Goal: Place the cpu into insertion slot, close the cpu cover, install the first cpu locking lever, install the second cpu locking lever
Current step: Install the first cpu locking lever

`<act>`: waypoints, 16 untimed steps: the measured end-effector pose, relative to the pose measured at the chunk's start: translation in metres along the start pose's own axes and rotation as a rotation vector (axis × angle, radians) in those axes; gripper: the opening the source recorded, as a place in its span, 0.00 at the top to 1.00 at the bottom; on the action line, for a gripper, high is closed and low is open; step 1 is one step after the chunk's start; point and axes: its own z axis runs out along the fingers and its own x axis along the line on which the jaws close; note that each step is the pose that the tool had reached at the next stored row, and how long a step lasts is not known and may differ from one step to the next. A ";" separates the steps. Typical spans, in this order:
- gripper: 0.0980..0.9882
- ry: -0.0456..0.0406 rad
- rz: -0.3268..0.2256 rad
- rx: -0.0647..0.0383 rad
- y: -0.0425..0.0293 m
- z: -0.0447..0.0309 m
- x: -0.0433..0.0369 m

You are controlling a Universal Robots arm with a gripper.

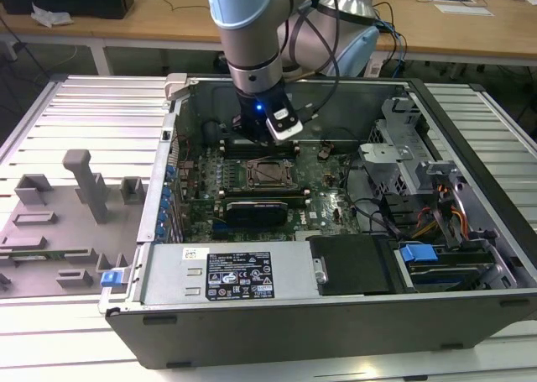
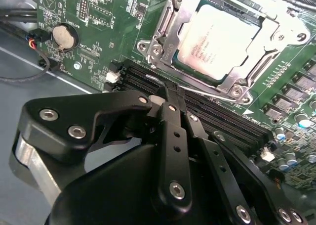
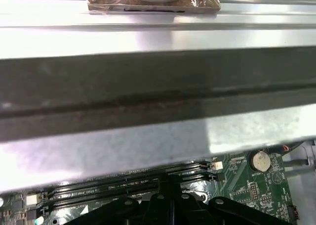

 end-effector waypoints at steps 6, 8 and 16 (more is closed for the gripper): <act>0.99 -0.0112 0.057 0.012 0.0006 0.0031 0.0008; 0.99 -0.0142 0.072 0.015 0.0008 0.0042 0.0010; 0.99 -0.0277 0.139 0.029 0.0013 0.0091 0.0023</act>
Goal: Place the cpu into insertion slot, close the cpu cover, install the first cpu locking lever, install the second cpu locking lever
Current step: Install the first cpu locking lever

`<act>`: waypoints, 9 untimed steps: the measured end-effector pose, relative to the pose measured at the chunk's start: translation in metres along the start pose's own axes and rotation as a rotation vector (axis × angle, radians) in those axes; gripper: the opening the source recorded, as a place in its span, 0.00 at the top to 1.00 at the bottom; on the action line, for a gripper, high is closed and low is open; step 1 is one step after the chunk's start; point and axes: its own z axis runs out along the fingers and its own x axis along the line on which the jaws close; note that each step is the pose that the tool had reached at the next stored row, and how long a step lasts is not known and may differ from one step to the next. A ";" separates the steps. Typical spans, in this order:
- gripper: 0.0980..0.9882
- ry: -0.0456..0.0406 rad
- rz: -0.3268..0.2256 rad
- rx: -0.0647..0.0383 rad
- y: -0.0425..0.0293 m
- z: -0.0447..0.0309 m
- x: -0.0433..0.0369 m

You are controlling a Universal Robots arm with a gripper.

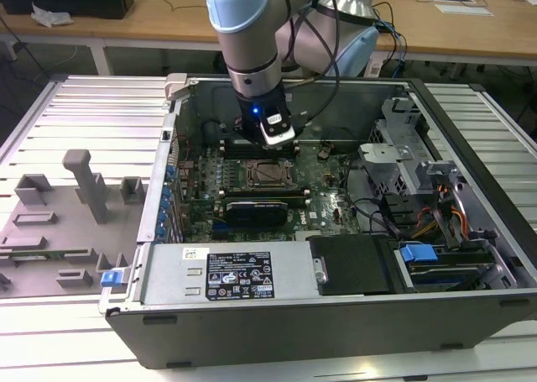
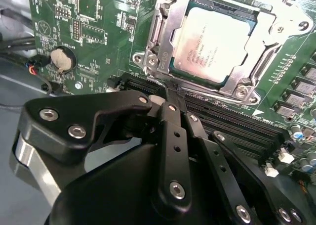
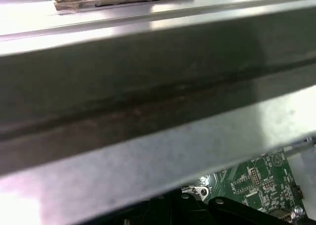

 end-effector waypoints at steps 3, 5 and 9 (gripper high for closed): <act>0.99 -0.0032 0.015 0.002 0.0001 0.0015 0.0001; 0.99 -0.0039 0.019 0.004 0.0001 0.0018 -0.0002; 0.99 -0.0041 0.020 0.004 0.0003 0.0022 -0.0014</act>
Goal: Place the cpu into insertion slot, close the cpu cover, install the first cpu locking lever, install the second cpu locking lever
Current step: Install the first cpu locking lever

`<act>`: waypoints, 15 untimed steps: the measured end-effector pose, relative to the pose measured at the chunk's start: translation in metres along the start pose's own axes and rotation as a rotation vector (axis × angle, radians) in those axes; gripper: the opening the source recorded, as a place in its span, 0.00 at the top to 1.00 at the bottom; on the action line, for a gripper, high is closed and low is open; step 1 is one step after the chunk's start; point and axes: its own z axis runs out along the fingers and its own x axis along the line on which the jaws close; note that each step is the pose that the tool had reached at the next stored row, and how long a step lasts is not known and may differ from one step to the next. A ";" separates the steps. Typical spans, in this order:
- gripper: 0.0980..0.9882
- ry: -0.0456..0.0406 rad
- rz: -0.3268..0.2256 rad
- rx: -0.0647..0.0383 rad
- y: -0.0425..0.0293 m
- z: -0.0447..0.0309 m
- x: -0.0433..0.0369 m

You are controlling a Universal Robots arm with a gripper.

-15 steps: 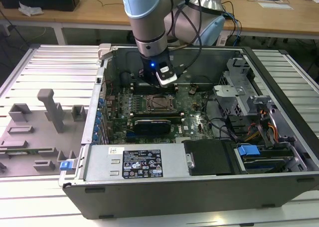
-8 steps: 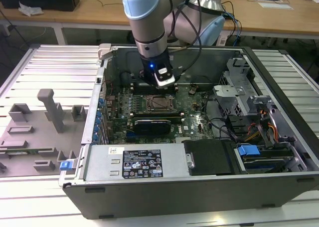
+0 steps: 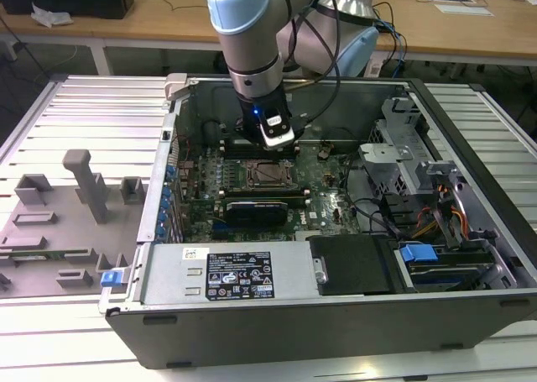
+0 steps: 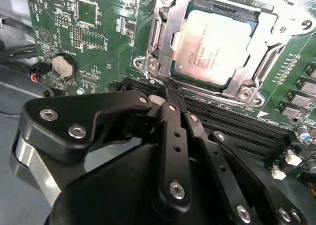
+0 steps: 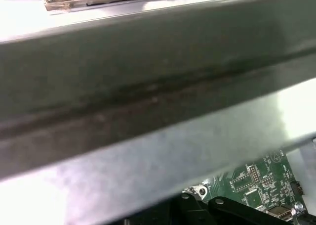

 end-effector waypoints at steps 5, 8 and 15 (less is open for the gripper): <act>0.99 -0.0001 0.000 -0.001 0.0004 -0.0031 -0.0008; 0.99 0.0001 0.000 0.000 0.0015 -0.0089 -0.0020; 0.99 -0.0047 0.002 0.012 0.0028 -0.0186 -0.0042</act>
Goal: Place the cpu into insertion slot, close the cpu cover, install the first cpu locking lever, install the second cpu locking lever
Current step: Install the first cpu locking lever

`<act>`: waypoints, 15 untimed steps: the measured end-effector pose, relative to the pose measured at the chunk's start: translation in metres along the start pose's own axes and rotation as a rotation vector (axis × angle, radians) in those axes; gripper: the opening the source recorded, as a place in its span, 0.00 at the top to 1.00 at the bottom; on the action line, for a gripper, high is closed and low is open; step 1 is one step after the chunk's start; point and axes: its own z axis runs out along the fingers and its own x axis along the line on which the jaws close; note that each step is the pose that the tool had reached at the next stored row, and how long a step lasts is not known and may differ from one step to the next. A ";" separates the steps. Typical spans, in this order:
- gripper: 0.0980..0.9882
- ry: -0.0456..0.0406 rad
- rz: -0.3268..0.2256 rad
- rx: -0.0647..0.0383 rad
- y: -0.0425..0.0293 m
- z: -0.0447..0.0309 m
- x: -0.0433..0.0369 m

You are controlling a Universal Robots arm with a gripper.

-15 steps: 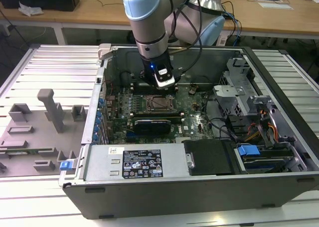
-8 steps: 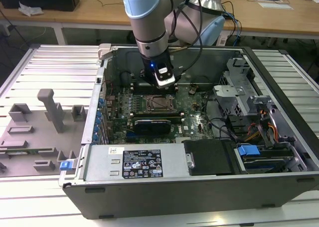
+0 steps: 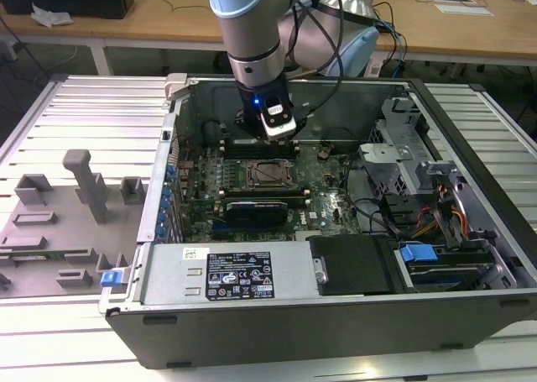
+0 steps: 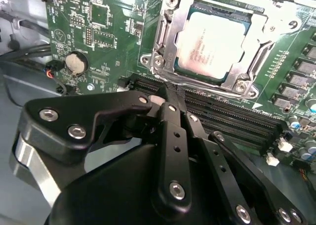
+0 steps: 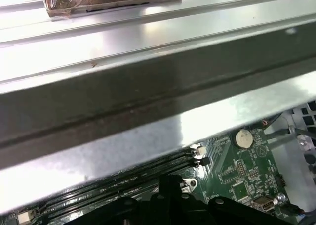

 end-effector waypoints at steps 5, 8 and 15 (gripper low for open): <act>0.99 -0.0006 0.000 0.003 0.0003 -0.0001 0.0002; 0.99 0.0051 -0.004 0.024 0.0019 0.0004 0.0007; 0.99 0.0369 -0.010 0.081 0.0004 0.0015 0.0004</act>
